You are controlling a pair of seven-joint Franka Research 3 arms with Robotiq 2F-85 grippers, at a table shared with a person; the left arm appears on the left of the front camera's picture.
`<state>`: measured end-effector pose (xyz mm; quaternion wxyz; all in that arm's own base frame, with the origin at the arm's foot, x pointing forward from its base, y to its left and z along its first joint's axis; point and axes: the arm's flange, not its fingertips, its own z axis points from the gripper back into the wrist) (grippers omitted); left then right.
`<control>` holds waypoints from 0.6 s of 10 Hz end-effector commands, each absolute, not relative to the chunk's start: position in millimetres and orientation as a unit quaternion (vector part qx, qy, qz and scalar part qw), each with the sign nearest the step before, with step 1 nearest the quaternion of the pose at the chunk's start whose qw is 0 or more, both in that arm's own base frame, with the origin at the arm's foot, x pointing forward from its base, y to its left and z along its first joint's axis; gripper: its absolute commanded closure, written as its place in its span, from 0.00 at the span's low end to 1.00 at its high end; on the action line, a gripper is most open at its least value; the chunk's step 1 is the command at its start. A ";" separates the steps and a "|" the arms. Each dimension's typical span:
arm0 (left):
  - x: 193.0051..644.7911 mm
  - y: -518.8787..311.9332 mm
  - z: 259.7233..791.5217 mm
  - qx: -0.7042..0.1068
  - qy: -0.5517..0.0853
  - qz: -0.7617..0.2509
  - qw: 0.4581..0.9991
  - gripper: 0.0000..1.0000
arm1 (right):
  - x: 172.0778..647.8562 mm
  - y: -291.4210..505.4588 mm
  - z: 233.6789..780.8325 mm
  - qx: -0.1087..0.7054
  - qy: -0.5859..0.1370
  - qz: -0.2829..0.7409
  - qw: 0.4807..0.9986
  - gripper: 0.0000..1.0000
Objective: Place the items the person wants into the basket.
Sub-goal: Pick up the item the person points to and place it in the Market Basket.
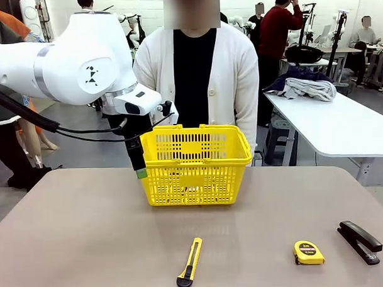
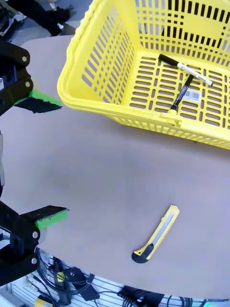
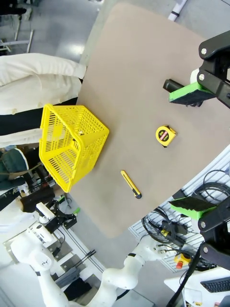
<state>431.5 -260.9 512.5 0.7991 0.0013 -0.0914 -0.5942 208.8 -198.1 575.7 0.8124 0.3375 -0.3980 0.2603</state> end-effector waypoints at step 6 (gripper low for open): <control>431.5 -260.9 512.5 0.001 -0.091 -0.594 0.799 0.00 | 210.7 -197.8 576.5 0.344 -0.409 0.264 0.803 0.00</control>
